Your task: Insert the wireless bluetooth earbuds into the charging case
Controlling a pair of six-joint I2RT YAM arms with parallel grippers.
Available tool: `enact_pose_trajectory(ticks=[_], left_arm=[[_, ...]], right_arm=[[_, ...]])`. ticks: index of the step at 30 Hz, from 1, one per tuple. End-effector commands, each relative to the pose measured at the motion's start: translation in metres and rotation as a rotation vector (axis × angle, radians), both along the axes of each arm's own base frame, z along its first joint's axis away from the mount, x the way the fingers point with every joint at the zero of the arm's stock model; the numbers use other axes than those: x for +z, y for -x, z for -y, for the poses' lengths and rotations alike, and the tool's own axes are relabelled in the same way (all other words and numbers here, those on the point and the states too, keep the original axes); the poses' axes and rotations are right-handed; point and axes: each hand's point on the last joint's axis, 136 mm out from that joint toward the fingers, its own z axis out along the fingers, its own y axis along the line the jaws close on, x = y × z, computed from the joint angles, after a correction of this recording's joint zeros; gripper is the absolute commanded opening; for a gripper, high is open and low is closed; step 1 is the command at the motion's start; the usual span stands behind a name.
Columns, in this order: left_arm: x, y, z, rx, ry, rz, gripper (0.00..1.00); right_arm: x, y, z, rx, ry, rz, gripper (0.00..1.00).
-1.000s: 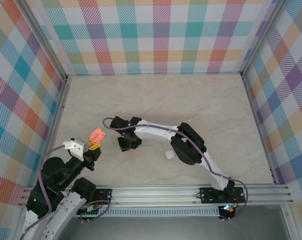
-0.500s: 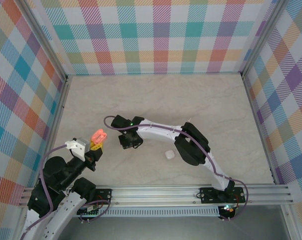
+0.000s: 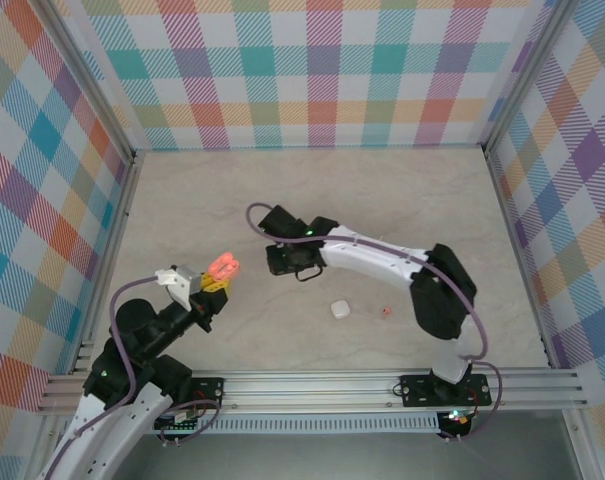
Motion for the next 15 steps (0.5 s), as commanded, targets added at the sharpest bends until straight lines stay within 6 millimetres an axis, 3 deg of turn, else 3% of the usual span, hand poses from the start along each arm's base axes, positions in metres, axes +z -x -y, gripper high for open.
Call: enact_pose_trajectory(ticks=[1, 8, 15], left_arm=[[0.031, -0.006, 0.017, -0.072, 0.113, 0.101, 0.13], [0.028, -0.029, 0.038, -0.12, 0.095, 0.145, 0.13], [0.027, -0.055, 0.052, -0.123, 0.06, 0.182, 0.12]], right_arm=[[0.038, -0.013, 0.021, -0.059, -0.079, 0.078, 0.26], [0.105, -0.02, 0.058, -0.085, -0.182, 0.219, 0.26], [0.164, -0.019, 0.058, -0.033, -0.282, 0.34, 0.26]])
